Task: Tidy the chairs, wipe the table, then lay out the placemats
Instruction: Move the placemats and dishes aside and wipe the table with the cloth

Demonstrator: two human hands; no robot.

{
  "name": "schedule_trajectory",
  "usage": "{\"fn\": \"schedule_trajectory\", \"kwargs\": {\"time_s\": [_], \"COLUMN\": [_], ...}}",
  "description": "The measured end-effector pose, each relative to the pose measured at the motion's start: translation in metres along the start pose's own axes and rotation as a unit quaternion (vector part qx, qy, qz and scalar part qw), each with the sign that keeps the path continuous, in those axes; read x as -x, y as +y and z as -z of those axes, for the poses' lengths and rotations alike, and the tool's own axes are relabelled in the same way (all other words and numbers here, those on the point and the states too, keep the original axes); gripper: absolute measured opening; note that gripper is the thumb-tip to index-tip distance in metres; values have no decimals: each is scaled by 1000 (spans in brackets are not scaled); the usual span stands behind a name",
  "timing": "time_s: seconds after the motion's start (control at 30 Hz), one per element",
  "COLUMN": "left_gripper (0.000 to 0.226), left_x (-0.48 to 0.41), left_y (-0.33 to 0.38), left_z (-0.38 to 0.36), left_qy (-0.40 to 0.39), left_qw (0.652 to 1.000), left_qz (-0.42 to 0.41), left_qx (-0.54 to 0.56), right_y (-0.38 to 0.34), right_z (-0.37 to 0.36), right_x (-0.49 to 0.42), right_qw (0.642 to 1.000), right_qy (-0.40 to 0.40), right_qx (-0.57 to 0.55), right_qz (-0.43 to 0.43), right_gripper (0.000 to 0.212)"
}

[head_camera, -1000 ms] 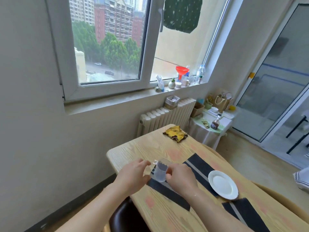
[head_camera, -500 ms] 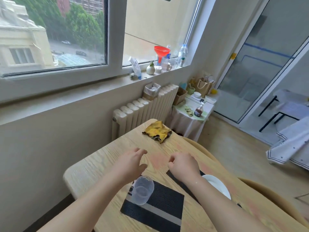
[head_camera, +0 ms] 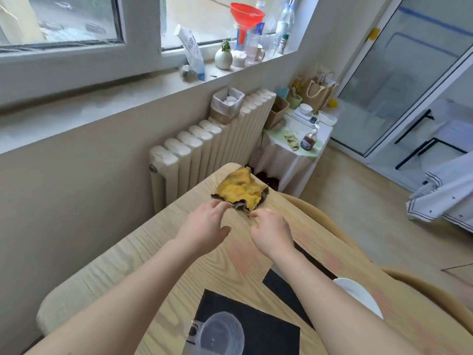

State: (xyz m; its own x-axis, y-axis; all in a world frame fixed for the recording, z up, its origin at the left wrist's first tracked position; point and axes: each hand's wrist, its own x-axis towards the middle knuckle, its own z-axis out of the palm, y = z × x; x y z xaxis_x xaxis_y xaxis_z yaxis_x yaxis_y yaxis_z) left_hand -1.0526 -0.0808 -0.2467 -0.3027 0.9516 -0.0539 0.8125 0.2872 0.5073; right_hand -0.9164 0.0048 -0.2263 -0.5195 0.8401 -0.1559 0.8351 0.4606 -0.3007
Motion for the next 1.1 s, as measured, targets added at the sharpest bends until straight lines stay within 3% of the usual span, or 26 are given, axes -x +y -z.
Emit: {"fn": "schedule_trajectory", "kwargs": {"time_s": [0.4, 0.63, 0.7, 0.83, 0.93, 1.1], "left_gripper": [62, 60, 59, 60, 58, 47], "left_x": [-42, -42, -39, -26, -10, 20], "left_y": [-46, -47, -47, -44, -38, -23], "left_z": [-41, -49, -49, -47, -44, -34], "left_qy": [-18, -23, -21, -44, -52, -72], "left_qw": [1000, 999, 999, 998, 998, 996], "left_qz": [19, 21, 23, 33, 37, 36], "left_qx": [13, 17, 24, 21, 21, 50], "right_y": [6, 19, 22, 24, 29, 30], "right_z": [-61, -76, -77, -73, -63, -43], "right_x": [-89, -82, -73, -58, -49, -29], "right_qw": [985, 992, 990, 994, 993, 967], "right_qy": [-172, -120, -104, -17, -16, -22], "right_qx": [-9, 46, 80, 92, -12, -212], "right_qz": [-21, -15, -41, -64, -114, -137], "right_gripper": [80, 84, 71, 18, 13, 24]}}
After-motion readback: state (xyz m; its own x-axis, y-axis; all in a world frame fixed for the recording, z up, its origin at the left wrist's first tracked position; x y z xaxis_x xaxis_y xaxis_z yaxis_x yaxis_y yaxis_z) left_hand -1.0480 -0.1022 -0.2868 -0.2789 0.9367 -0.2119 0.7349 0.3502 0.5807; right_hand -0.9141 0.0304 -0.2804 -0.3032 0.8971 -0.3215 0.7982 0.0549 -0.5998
